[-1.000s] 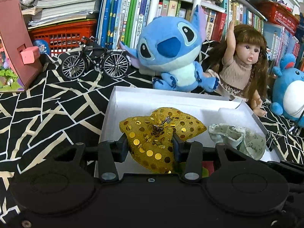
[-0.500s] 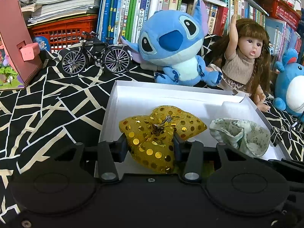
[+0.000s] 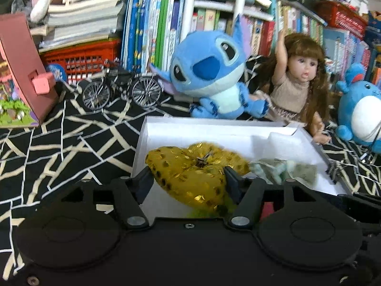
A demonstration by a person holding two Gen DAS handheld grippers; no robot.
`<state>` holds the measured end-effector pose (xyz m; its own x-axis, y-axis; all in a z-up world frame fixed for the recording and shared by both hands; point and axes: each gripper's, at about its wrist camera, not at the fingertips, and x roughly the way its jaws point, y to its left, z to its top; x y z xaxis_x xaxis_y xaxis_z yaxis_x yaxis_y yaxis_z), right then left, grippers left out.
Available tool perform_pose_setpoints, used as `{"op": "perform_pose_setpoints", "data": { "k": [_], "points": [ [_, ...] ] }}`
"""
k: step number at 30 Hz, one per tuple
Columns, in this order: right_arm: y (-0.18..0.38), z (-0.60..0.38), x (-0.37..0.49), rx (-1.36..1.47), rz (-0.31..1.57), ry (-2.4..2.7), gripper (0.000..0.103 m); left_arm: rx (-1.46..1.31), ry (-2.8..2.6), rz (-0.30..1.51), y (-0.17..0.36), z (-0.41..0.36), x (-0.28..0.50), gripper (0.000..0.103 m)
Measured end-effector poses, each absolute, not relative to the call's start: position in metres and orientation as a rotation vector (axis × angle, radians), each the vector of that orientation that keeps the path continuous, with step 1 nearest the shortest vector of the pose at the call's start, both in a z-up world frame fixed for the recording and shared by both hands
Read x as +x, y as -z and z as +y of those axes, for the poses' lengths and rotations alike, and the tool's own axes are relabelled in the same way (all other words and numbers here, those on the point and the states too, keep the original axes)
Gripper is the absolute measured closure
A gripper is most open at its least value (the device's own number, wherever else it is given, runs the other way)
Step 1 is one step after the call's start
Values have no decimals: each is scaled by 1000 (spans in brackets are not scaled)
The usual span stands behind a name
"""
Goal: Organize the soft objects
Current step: 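Carry the heart into the white box with the left tool while the right tool drops the checked cloth there, then withdraw both open tools from the box back toward the pile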
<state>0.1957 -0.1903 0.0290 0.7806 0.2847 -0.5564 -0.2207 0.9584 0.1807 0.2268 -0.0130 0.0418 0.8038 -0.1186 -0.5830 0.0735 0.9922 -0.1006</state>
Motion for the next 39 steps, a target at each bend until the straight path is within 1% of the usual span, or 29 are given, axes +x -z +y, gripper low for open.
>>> {"op": "perform_pose_setpoints", "data": {
  "k": [2,5,11,18,20,23,30,35,39],
  "points": [
    [-34,-193,190,99,597,-276,34,-64,116,610,-48,-15,219,33],
    [-42,-197,180,88,564,-276,30,-47,131,575,-58,-16,205,27],
    [-52,-207,155,45,507,-272,19,-29,161,529,-70,-13,172,21],
    [-56,-218,118,-33,421,-251,11,-57,194,512,-66,-3,133,17],
    [-56,-221,107,-47,398,-241,4,-76,194,516,-63,0,122,16],
    [-53,-224,94,-47,378,-235,0,-96,187,523,-56,4,109,16],
    [-39,-226,73,-65,373,-194,0,-112,150,499,-39,9,79,13],
    [-23,-228,61,-53,325,-99,0,-113,132,467,-21,10,62,11],
    [-11,-231,64,-26,370,-77,0,-97,130,490,-10,7,60,11]
  ]
}}
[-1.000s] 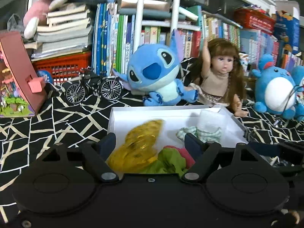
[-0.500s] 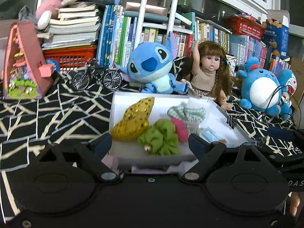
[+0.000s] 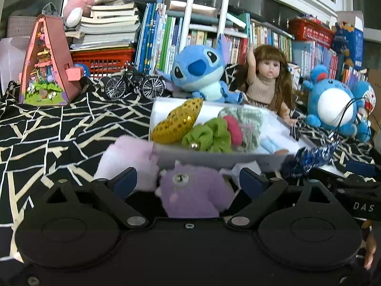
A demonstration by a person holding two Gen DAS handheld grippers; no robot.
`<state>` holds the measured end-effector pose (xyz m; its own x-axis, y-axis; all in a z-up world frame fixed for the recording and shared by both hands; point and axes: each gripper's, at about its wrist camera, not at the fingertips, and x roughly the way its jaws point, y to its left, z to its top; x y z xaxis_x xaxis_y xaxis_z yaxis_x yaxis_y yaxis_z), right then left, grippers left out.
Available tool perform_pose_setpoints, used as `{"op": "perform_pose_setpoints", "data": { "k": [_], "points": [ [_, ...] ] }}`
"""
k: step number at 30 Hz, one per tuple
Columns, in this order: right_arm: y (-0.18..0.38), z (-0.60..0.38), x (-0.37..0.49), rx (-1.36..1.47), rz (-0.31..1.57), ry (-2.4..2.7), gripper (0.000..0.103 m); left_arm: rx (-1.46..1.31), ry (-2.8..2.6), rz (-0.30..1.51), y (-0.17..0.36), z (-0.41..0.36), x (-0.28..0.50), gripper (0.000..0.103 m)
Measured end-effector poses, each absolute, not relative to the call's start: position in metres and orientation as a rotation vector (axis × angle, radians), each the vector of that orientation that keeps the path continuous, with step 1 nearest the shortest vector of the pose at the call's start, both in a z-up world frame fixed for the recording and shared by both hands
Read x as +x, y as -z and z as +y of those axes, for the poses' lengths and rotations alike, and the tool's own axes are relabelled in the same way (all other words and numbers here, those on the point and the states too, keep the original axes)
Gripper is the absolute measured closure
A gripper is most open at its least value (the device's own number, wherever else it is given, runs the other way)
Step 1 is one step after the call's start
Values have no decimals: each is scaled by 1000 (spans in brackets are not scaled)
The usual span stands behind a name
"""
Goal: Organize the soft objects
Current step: 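Withdraw both open tools from the box back toward the pile, then grasp the purple plush with the left tool while the right tool grasps the white fluffy ball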
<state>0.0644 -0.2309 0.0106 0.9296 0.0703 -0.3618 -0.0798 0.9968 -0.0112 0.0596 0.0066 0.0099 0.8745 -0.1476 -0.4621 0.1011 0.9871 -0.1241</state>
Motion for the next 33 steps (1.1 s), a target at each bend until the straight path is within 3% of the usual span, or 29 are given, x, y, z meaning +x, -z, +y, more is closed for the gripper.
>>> {"op": "perform_pose_setpoints", "data": {
  "k": [33],
  "points": [
    [6,-223,91,-44,581,-58,0,-56,99,606,11,-5,78,10]
  ]
}}
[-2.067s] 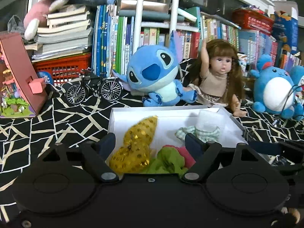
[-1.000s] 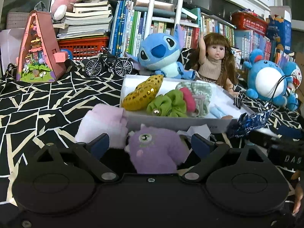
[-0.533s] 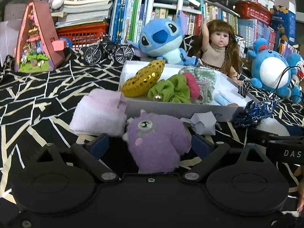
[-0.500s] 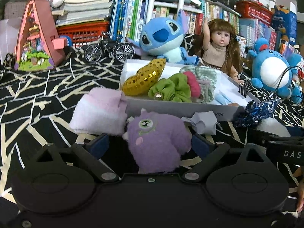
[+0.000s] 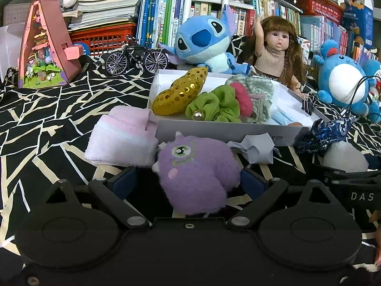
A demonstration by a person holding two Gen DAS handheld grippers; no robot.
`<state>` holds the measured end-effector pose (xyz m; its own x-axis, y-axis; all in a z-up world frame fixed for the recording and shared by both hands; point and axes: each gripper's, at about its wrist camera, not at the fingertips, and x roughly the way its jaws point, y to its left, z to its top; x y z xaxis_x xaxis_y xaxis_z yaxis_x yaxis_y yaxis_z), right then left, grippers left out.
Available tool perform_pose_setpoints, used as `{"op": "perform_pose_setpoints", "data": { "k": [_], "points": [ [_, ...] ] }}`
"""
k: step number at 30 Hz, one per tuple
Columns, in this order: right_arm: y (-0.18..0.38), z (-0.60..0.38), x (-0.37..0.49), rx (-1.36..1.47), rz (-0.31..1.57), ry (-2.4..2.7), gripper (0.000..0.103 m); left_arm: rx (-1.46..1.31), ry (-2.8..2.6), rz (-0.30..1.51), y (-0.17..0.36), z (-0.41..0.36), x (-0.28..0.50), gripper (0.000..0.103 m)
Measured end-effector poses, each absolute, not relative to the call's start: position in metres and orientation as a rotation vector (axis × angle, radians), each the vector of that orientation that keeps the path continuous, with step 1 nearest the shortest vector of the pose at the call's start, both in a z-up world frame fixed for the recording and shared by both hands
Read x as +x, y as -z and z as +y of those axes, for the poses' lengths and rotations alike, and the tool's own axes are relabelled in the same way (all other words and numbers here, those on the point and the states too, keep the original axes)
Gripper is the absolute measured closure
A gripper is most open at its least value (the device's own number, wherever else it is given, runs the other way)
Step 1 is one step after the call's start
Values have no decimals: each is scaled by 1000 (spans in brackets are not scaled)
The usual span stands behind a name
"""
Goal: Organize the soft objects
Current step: 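Grasp the purple plush with the left tool while the right tool grasps the white fluffy ball, then lower the purple plush into the box with the left tool while the right tool releases the fluffy ball there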
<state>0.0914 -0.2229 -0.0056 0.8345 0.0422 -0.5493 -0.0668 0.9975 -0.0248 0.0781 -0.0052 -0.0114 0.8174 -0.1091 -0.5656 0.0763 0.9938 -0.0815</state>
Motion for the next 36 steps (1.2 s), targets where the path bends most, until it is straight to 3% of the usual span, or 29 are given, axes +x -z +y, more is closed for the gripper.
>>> {"op": "perform_pose_setpoints", "data": {
  "k": [9,15,17,19,23,36],
  "points": [
    [6,-220,93,-61,588,-63,0,-33,91,608,12,-8,78,14],
    [6,-224,91,-39,587,-67,8,-9,102,593,13,-11,76,28],
    [7,-222,87,-51,582,-74,11,-3,103,587,13,-12,75,38],
    [9,-217,82,-82,568,-89,22,3,101,578,13,-12,74,45],
    [8,-218,82,-68,566,-96,26,-9,101,574,12,-10,73,48],
    [-9,-218,71,-42,504,-131,27,-36,154,539,-12,-11,61,49]
  ]
}}
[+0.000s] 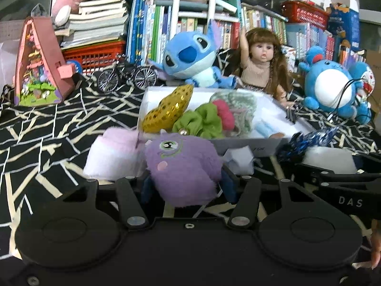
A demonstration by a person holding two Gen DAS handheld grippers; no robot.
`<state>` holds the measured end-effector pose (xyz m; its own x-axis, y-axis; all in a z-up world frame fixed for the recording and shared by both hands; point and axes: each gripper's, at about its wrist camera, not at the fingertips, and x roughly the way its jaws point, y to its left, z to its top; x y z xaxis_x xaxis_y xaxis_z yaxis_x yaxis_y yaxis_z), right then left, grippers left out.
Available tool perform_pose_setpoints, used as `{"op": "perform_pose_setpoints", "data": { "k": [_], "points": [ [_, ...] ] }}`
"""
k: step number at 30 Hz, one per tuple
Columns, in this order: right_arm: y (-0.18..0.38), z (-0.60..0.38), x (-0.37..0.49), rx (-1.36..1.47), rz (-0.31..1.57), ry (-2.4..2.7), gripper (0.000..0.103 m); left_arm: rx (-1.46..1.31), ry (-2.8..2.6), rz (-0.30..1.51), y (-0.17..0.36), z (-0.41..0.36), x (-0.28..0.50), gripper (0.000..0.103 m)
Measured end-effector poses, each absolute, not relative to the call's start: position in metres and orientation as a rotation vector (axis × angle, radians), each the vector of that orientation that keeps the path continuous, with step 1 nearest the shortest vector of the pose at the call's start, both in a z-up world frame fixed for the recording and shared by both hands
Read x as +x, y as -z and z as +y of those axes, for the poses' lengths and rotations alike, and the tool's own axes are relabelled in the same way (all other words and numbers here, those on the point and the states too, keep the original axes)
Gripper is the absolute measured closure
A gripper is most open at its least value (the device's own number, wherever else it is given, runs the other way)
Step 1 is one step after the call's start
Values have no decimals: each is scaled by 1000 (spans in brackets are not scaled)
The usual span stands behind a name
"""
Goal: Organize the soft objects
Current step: 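Lower the purple plush into the box with the left tool while the right tool releases the fluffy ball there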
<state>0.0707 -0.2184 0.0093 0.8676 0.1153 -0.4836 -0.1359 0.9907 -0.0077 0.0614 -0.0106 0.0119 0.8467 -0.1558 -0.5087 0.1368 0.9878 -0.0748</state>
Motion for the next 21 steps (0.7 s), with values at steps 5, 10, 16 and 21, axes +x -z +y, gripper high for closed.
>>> {"op": "perform_pose_setpoints", "data": {
  "k": [5,10,16,21],
  "points": [
    [-26,-219,67,-24,476,-145,27,-41,179,511,-31,-10,60,49],
    [-40,-223,69,9,468,-152,27,-56,197,503,-47,-6,65,49],
    [-56,-226,75,11,448,-158,27,-74,209,500,-63,0,77,49],
    [-70,-228,89,23,450,-162,27,-100,225,502,-78,7,99,49]
  ]
}}
